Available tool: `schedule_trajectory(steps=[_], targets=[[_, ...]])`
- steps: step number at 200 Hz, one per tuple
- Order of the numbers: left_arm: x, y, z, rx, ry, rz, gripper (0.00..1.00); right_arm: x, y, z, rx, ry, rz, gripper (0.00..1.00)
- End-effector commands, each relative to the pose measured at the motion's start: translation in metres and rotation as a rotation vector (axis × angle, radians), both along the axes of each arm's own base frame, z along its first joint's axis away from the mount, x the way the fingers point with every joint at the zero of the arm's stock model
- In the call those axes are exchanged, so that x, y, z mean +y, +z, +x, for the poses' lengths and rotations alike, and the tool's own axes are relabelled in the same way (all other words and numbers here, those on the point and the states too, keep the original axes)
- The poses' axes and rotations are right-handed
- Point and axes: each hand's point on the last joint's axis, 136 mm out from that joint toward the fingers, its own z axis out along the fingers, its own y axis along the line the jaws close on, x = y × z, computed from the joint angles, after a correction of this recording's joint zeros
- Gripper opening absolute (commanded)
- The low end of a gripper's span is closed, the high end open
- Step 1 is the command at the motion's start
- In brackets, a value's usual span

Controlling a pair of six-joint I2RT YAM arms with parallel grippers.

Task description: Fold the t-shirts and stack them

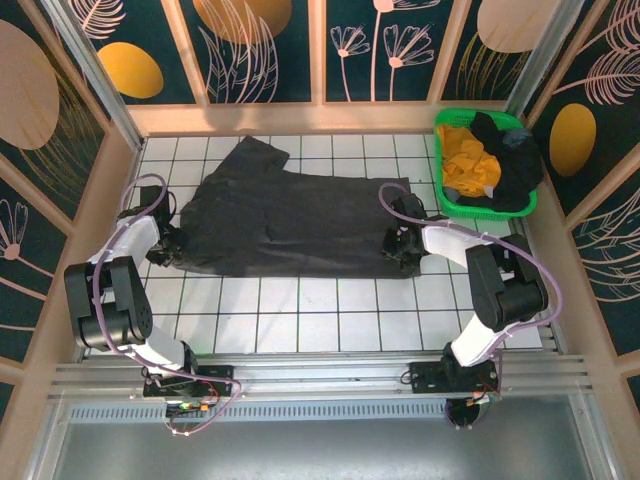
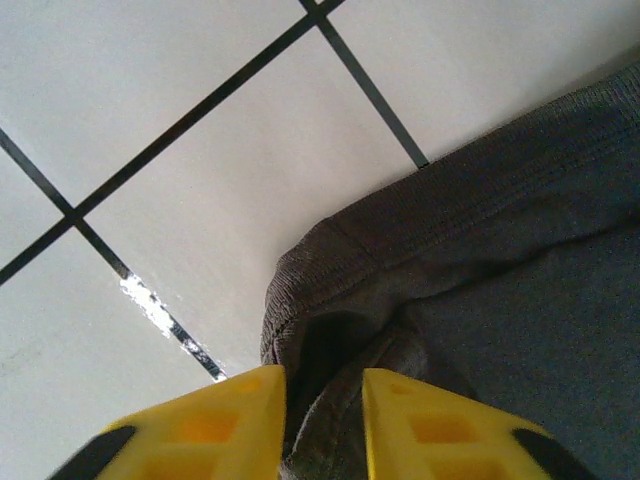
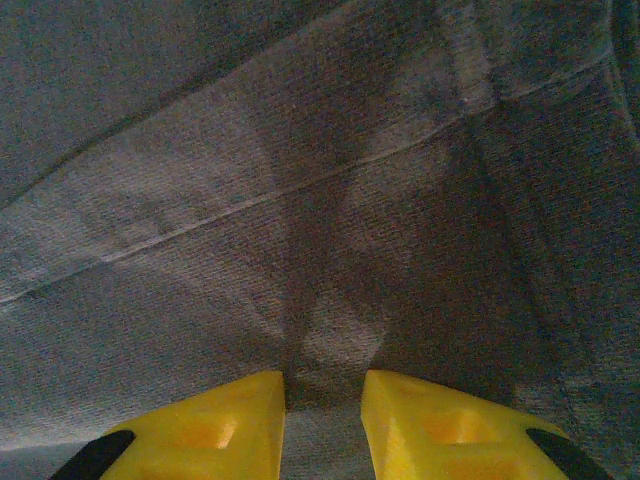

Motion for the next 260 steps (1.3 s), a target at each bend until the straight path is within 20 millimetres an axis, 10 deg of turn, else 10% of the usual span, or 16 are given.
schedule_trajectory(steps=[1,260], targets=[[-0.003,0.002,-0.013,0.011,0.016,-0.015,0.29,-0.013,-0.024,-0.024,0.113,-0.014,-0.075,0.3],[-0.008,0.006,-0.012,-0.011,0.036,-0.047,0.16,-0.012,-0.027,-0.024,0.124,-0.007,-0.07,0.3]])
